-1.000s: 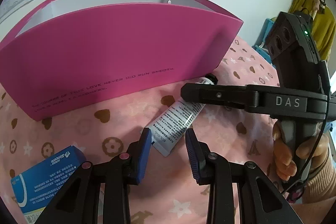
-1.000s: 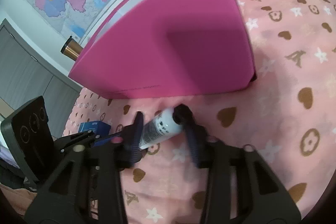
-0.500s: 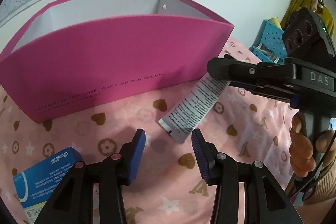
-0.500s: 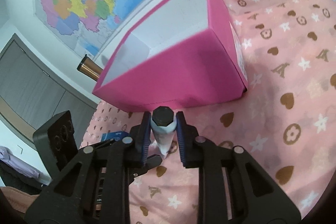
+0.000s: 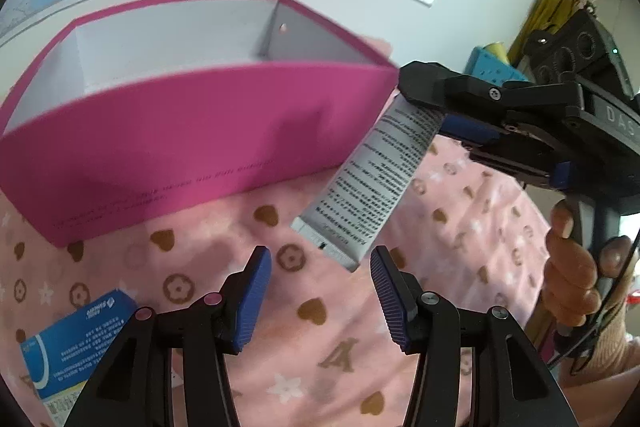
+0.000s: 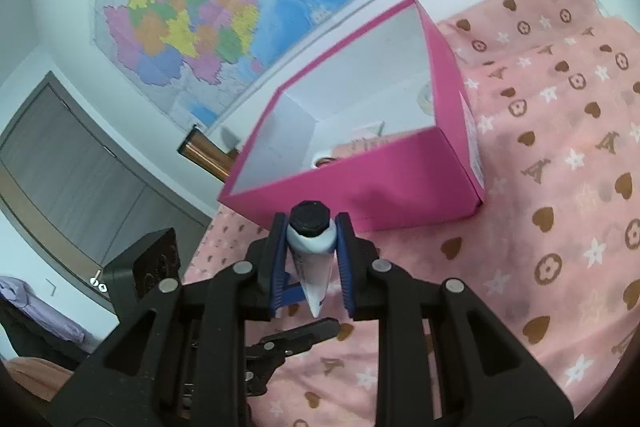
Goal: Organize rigid objects
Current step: 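Carry the tube over the magenta box and open the right gripper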
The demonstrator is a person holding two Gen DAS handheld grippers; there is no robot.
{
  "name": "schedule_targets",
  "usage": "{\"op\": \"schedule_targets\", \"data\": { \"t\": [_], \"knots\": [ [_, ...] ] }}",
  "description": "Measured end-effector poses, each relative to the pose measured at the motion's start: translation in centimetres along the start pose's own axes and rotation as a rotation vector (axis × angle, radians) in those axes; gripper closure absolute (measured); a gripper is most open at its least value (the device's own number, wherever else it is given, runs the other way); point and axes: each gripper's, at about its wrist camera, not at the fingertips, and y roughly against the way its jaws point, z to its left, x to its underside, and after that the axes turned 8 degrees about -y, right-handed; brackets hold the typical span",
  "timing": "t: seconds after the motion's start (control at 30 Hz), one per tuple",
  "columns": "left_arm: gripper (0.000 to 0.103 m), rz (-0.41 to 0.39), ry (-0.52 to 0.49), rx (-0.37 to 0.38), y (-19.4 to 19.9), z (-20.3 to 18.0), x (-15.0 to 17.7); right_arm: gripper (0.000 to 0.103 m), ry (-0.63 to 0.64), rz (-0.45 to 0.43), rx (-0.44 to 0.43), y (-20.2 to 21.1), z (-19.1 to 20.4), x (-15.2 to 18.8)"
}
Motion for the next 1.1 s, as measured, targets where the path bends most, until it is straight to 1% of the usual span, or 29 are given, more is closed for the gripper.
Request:
{"op": "schedule_targets", "data": {
  "t": [0.1, 0.17, 0.3, 0.47, 0.63, 0.8, 0.97, 1.1],
  "knots": [
    [0.052, -0.014, 0.002, 0.031, 0.4, 0.1, -0.8, 0.077, 0.012, -0.009, -0.017, 0.2, 0.8, -0.5],
    [0.053, -0.026, 0.001, 0.036, 0.7, 0.0, -1.4, 0.077, 0.017, -0.014, -0.033, 0.2, 1.3, -1.0],
    [0.058, -0.054, -0.005, 0.040, 1.6, 0.4, -2.8, 0.077, 0.033, -0.026, -0.049, 0.2, 2.3, -2.0],
    [0.060, -0.088, -0.031, 0.013, 2.3, 0.7, -4.9, 0.077, 0.041, -0.049, -0.076, 0.3, 3.0, -3.6],
    [0.060, -0.101, -0.041, -0.016, 2.5, 1.5, -6.6, 0.077, 0.025, -0.077, -0.101, -0.1, 3.2, -5.6],
    [0.060, -0.097, -0.039, -0.039, 2.2, 2.9, -8.7, 0.077, 0.002, -0.085, -0.121, -0.8, 2.7, -7.4],
    [0.060, -0.071, -0.036, -0.064, 1.0, 3.9, -9.9, 0.077, -0.007, -0.096, -0.112, -1.7, 2.2, -8.3],
    [0.060, -0.048, -0.027, -0.087, 0.0, 4.6, -10.2, 0.076, -0.024, -0.072, -0.082, -2.8, 1.2, -8.7]
  ]
}}
